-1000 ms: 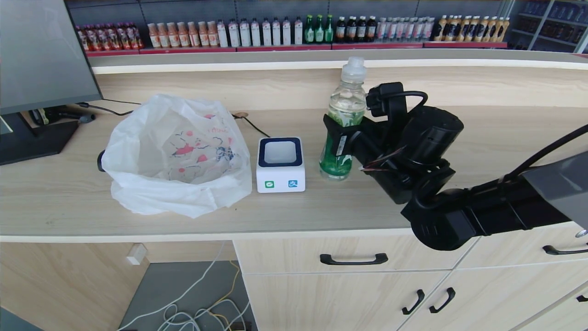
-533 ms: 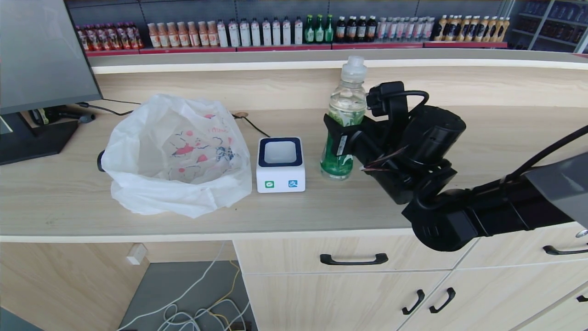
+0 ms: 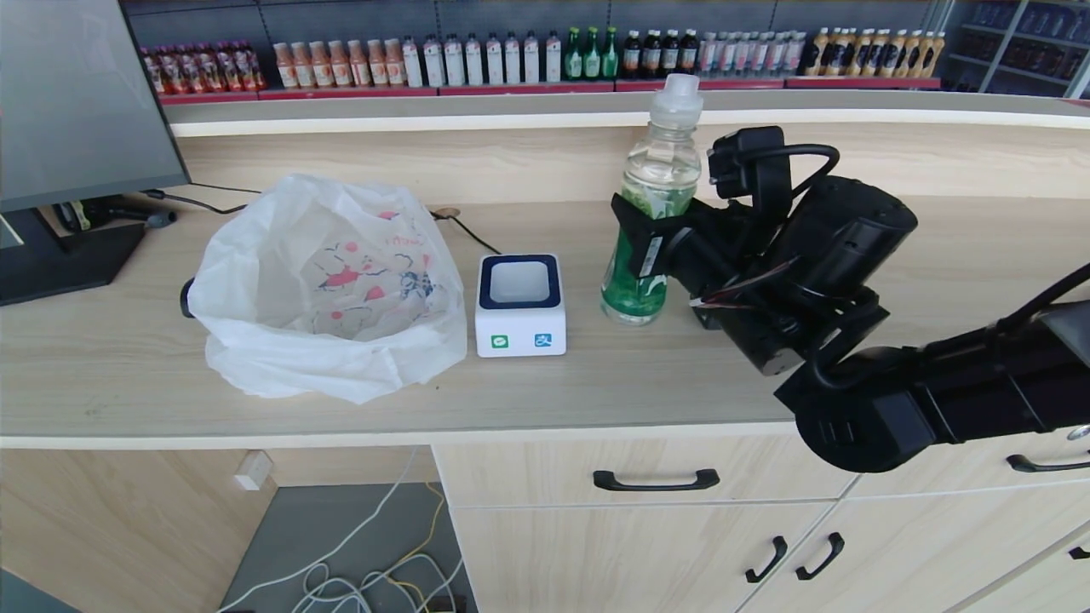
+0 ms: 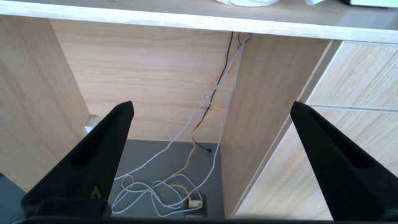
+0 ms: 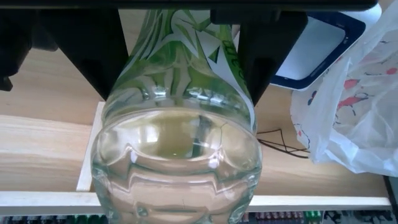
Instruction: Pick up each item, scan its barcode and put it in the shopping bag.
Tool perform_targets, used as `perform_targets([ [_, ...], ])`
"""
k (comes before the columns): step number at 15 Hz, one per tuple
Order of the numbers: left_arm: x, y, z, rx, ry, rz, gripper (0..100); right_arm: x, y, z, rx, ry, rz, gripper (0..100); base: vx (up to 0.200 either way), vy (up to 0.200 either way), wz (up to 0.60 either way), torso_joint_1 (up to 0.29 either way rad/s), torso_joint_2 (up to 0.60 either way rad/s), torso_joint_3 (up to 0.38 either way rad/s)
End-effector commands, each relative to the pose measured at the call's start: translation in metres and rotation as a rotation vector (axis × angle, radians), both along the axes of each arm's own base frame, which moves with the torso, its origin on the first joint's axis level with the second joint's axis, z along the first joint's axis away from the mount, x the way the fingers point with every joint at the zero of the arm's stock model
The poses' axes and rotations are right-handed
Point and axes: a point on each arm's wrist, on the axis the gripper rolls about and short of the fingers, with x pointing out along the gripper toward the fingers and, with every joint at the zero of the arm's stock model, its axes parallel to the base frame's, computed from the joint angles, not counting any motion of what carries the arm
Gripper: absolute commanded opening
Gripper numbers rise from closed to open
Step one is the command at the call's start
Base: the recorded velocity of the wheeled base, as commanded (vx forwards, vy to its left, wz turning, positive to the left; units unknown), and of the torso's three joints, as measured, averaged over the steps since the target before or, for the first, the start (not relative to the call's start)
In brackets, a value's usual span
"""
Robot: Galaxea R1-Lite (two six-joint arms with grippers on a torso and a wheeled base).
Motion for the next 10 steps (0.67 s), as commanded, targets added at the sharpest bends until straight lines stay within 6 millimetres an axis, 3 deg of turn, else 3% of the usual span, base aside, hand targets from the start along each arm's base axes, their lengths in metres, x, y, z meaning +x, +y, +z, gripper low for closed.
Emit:
perform_targets([
  [1, 0.000, 0.000, 0.000, 0.000, 0.000, 0.001, 100, -0.018, -0.011, 0.013, 0.012, -0.023, 0.006, 0, 0.000, 0.000, 0.00, 0.000, 0.00, 0.000],
  [7, 0.000, 0.000, 0.000, 0.000, 0.000, -0.001, 100, -0.070, -0.035, 0.018, -0.028, -0.020, 0.112, 0, 0.000, 0.000, 0.00, 0.000, 0.00, 0.000],
  [10, 0.000, 0.000, 0.000, -0.002, 0.000, 0.001, 100, -0.081, -0.043, 0.017, -0.042, -0.029, 0.138, 0, 0.000, 0.000, 0.00, 0.000, 0.00, 0.000],
])
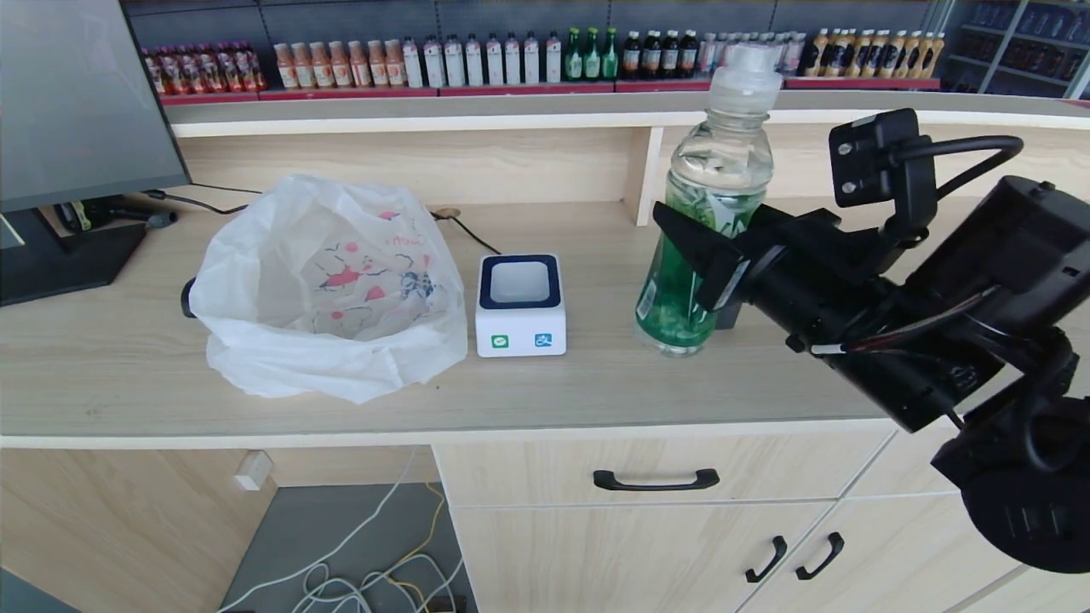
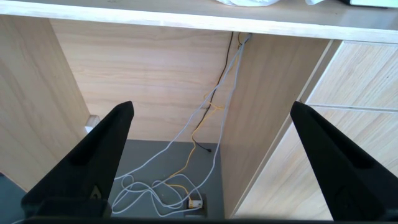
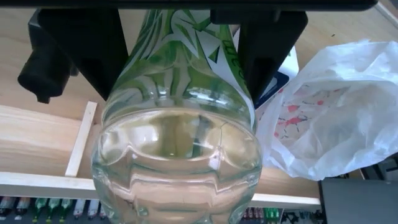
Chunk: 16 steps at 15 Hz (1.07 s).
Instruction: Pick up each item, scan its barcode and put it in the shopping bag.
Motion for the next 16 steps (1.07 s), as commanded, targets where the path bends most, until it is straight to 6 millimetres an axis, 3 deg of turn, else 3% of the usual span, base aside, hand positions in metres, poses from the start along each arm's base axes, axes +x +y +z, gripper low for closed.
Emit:
perform_targets([
  [1, 0.000, 0.000, 0.000, 0.000, 0.000, 0.001, 100, -0.015, -0.009, 0.002, -0.008, -0.003, 0.022, 0, 0.000, 0.000, 0.00, 0.000, 0.00, 0.000],
  [9, 0.000, 0.000, 0.000, 0.000, 0.000, -0.001, 100, -0.034, -0.020, -0.010, -0.063, 0.016, 0.154, 0, 0.000, 0.000, 0.00, 0.000, 0.00, 0.000],
  [12, 0.000, 0.000, 0.000, 0.000, 0.000, -0.001, 100, -0.036, -0.019, -0.020, 0.025, 0.146, 0.247, 0, 0.000, 0.000, 0.00, 0.000, 0.00, 0.000],
  [16, 0.000, 0.000, 0.000, 0.000, 0.000, 0.001, 100, -0.041, -0.021, -0.012, 0.151, 0.129, 0.343, 0, 0.000, 0.000, 0.00, 0.000, 0.00, 0.000],
])
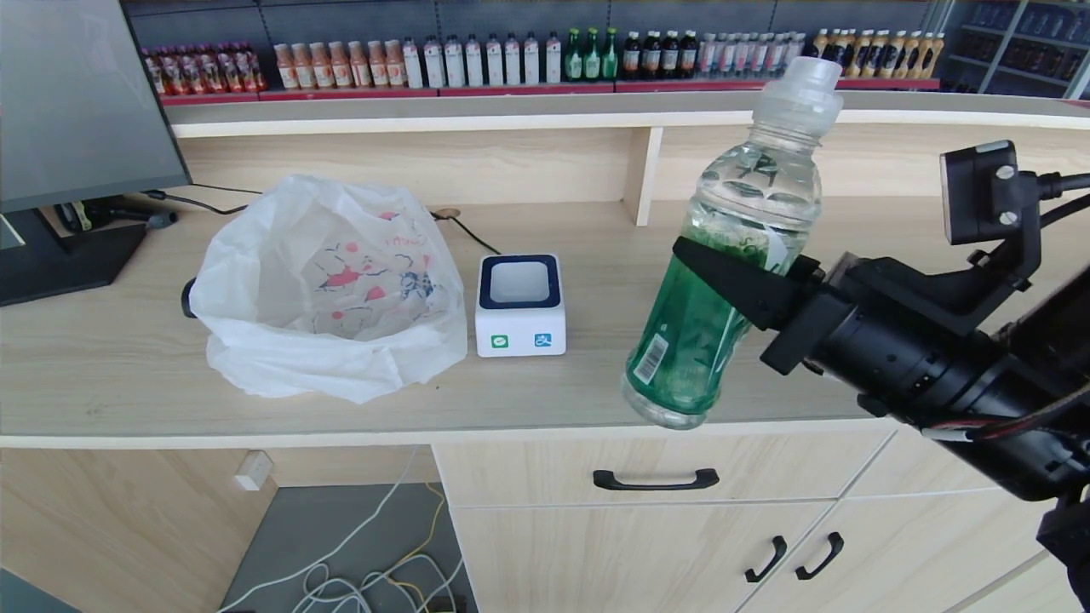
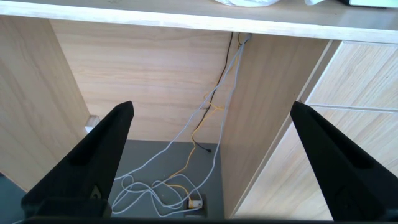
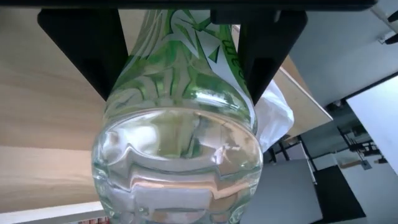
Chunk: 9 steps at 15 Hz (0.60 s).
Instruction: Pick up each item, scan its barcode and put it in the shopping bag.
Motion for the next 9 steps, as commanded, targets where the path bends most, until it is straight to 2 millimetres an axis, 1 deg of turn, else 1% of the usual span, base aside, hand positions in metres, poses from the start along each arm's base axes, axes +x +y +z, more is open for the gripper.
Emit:
perform_targets([
  [1, 0.000, 0.000, 0.000, 0.000, 0.000, -0.001, 100, -0.003, -0.002, -0.008, 0.002, 0.019, 0.008, 0, 0.000, 0.000, 0.00, 0.000, 0.00, 0.000],
  [2, 0.000, 0.000, 0.000, 0.000, 0.000, 0.001, 100, -0.005, -0.002, -0.010, 0.003, 0.014, 0.027, 0, 0.000, 0.000, 0.00, 0.000, 0.00, 0.000],
  [4, 0.000, 0.000, 0.000, 0.000, 0.000, -0.001, 100, -0.006, -0.001, -0.010, 0.023, 0.003, 0.124, 0, 0.000, 0.000, 0.00, 0.000, 0.00, 0.000],
  [6, 0.000, 0.000, 0.000, 0.000, 0.000, 0.001, 100, -0.007, -0.001, -0.012, 0.046, 0.000, 0.168, 0, 0.000, 0.000, 0.00, 0.000, 0.00, 0.000],
  [9, 0.000, 0.000, 0.000, 0.000, 0.000, -0.001, 100, -0.012, -0.001, -0.028, 0.055, 0.025, 0.247, 0, 0.000, 0.000, 0.00, 0.000, 0.00, 0.000],
])
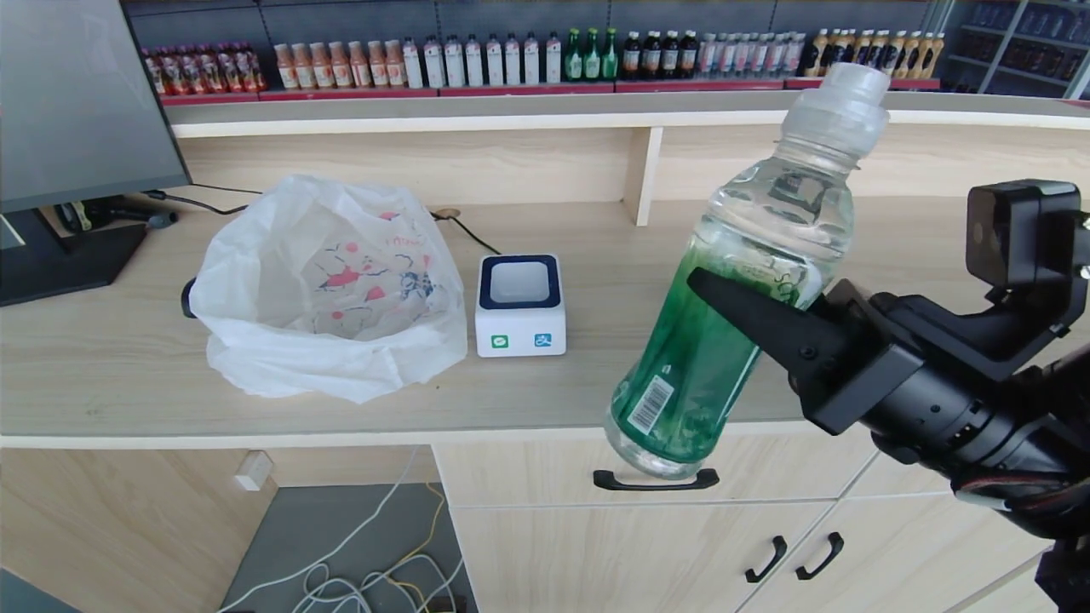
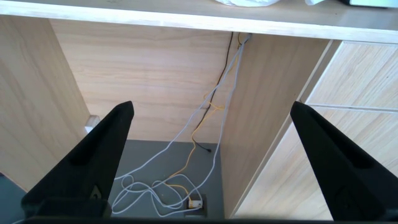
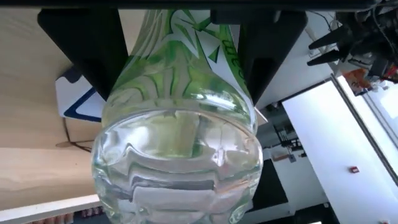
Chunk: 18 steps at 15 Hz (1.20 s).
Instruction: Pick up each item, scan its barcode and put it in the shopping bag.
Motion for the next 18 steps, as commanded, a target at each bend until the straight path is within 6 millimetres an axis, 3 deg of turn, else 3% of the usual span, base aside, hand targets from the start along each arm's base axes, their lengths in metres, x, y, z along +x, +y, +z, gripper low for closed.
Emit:
perform_targets([
  [1, 0.000, 0.000, 0.000, 0.000, 0.000, -0.001, 100, 0.002, 0.005, -0.021, -0.048, 0.077, 0.021, 0, 0.000, 0.000, 0.00, 0.000, 0.00, 0.000],
  [6, 0.000, 0.000, 0.000, 0.000, 0.000, 0.001, 100, -0.019, 0.029, -0.022, -0.055, 0.080, 0.151, 0, 0.000, 0.000, 0.00, 0.000, 0.00, 0.000],
  [9, 0.000, 0.000, 0.000, 0.000, 0.000, -0.001, 100, -0.017, 0.039, -0.028, -0.060, 0.122, 0.202, 0, 0.000, 0.000, 0.00, 0.000, 0.00, 0.000],
  [12, 0.000, 0.000, 0.000, 0.000, 0.000, -0.001, 100, -0.011, 0.045, -0.008, 0.046, 0.173, 0.275, 0, 0.000, 0.000, 0.00, 0.000, 0.00, 0.000],
  [18, 0.000, 0.000, 0.000, -0.002, 0.000, -0.001, 100, -0.011, 0.049, 0.006, 0.119, 0.220, 0.335, 0, 0.000, 0.000, 0.00, 0.000, 0.00, 0.000],
])
